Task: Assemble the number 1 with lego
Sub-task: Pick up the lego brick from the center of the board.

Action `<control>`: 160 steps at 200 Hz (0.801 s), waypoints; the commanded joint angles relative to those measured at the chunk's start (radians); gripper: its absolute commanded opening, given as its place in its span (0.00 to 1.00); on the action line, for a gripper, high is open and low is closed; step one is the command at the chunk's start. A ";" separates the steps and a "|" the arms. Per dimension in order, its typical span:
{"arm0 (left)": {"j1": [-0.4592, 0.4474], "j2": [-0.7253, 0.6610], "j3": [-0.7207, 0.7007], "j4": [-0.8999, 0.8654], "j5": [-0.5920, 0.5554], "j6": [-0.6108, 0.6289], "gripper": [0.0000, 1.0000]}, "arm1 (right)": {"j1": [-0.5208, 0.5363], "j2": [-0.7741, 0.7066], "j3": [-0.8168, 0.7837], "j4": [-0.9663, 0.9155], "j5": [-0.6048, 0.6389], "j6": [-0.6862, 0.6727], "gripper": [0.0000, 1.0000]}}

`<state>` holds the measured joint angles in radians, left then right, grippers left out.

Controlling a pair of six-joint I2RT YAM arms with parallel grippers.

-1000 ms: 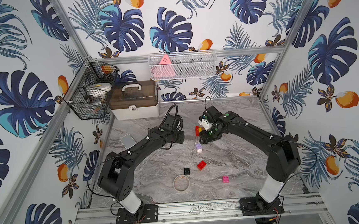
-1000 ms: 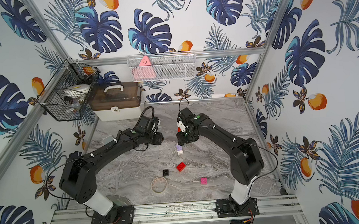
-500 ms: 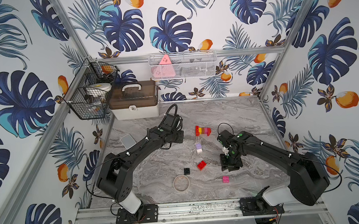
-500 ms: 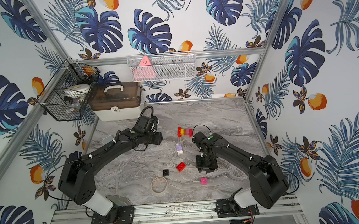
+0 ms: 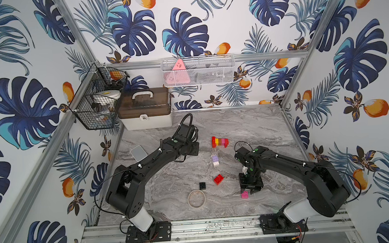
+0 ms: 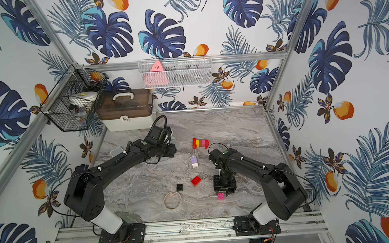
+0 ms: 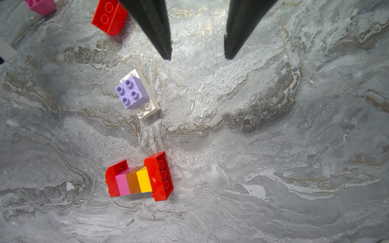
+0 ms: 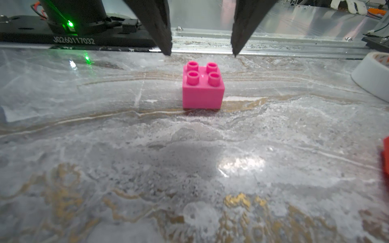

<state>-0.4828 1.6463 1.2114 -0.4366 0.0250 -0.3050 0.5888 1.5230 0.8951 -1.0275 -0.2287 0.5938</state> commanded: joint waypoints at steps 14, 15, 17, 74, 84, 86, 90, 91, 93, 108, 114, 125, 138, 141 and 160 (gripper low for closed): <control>0.001 0.006 0.007 -0.003 0.002 0.007 0.47 | 0.001 0.041 -0.006 0.052 0.003 -0.007 0.46; 0.000 0.006 0.007 -0.003 0.001 0.007 0.47 | 0.001 0.041 -0.007 0.053 0.003 -0.007 0.46; 0.000 0.006 0.007 -0.002 0.001 0.007 0.47 | 0.001 0.043 -0.008 0.055 0.003 -0.008 0.46; 0.001 0.020 0.011 -0.004 0.007 0.013 0.47 | 0.002 0.051 -0.046 0.054 0.011 -0.022 0.33; 0.000 0.023 0.011 -0.005 0.012 0.014 0.47 | 0.002 0.038 -0.029 0.031 0.027 -0.028 0.29; 0.002 0.023 0.011 -0.005 0.014 0.014 0.47 | 0.002 0.036 -0.026 0.026 0.030 -0.030 0.28; 0.000 0.025 0.011 -0.005 0.018 0.014 0.47 | 0.002 0.032 -0.013 0.015 0.037 -0.035 0.27; 0.000 0.026 0.011 -0.005 0.020 0.015 0.47 | 0.002 0.031 -0.009 0.011 0.038 -0.036 0.27; 0.000 0.028 0.012 -0.005 0.024 0.017 0.46 | 0.001 0.030 -0.002 0.006 0.042 -0.039 0.26; 0.000 0.039 0.016 0.002 0.070 0.024 0.46 | -0.001 0.037 0.070 -0.039 0.068 -0.078 0.23; -0.002 0.045 0.015 0.004 0.085 0.024 0.46 | -0.002 0.048 0.104 -0.052 0.071 -0.099 0.23; -0.003 0.054 0.016 0.010 0.102 0.017 0.46 | -0.006 0.077 0.177 -0.064 0.071 -0.148 0.21; -0.003 0.059 0.016 0.014 0.113 0.012 0.46 | -0.007 0.130 0.284 -0.068 0.072 -0.215 0.20; -0.003 0.059 0.015 0.015 0.114 0.011 0.46 | -0.007 0.146 0.311 -0.068 0.072 -0.232 0.19; -0.003 0.057 0.010 0.020 0.112 0.006 0.46 | -0.007 0.246 0.473 -0.089 0.075 -0.340 0.18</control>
<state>-0.4847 1.7042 1.2198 -0.4397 0.1127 -0.2962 0.5816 1.6798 1.2198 -1.0782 -0.1699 0.4179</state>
